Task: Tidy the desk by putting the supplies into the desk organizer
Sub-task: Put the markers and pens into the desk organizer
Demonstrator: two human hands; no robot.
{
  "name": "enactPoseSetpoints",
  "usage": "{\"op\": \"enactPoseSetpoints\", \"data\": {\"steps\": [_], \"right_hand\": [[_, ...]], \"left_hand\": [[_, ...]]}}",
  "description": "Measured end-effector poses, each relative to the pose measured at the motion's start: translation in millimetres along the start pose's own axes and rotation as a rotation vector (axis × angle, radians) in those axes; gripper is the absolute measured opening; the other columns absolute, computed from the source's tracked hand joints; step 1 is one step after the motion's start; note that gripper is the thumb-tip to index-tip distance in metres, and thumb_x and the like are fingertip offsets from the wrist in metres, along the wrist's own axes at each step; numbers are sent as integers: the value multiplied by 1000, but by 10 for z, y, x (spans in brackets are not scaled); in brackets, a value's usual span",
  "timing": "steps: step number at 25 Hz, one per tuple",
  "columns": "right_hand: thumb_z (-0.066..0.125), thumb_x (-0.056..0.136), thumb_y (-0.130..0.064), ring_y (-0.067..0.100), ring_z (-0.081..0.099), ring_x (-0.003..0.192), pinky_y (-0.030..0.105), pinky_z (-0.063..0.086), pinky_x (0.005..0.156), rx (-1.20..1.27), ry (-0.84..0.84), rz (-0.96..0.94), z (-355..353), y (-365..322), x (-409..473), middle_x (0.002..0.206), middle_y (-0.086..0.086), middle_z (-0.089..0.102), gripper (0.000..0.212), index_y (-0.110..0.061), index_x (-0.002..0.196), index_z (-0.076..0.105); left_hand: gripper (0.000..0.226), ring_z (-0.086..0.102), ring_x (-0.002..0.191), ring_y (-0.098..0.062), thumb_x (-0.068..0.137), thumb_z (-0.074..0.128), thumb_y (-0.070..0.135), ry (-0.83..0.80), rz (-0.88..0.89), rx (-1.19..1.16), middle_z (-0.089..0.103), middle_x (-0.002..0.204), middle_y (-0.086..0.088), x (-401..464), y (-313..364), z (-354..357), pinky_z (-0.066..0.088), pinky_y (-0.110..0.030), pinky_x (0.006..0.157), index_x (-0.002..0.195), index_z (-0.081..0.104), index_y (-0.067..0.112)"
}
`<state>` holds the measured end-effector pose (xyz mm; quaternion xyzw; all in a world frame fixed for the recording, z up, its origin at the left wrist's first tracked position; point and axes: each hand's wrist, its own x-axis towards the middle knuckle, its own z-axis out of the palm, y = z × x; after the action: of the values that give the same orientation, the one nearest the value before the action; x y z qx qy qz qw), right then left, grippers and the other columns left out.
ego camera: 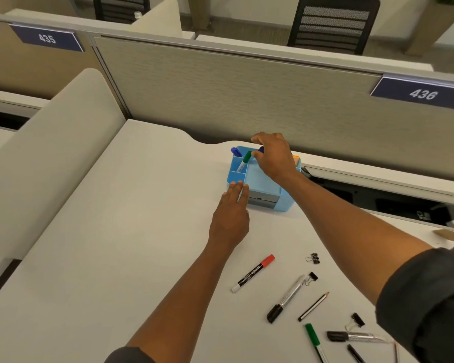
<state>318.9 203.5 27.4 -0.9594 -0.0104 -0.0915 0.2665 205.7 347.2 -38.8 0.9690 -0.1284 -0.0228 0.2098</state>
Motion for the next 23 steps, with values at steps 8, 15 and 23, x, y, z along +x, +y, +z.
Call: {"op": "enactPoseSetpoints", "data": {"steps": [8,15,23], "right_hand": [[59,93,-19,24,50,121,40,42,105,-30,54,-118,-411,298,-838,131,6,58,36,-17,129,56],[57,96,-26,20,44,132,36,33,112,-35,-71,73,-524,680,-1856,141,1,52,37,-24,133,53],[65,86,-11,14,53,110,39,49,93,36,-104,-59,-567,1102,-3222,116,-5,64,35,-20,120,62]], "left_hand": [[61,13,148,-17,97,55,23,37,47,-19,15,161,1,-183,347,-2,24,-33,116,151,26,20],[34,48,121,-14,95,52,22,-62,131,-125,50,136,5,-740,739,239,42,-33,102,129,55,24],[34,53,95,-23,82,60,4,-391,549,33,58,104,2,-1549,1055,614,36,-34,75,104,69,28]]}}
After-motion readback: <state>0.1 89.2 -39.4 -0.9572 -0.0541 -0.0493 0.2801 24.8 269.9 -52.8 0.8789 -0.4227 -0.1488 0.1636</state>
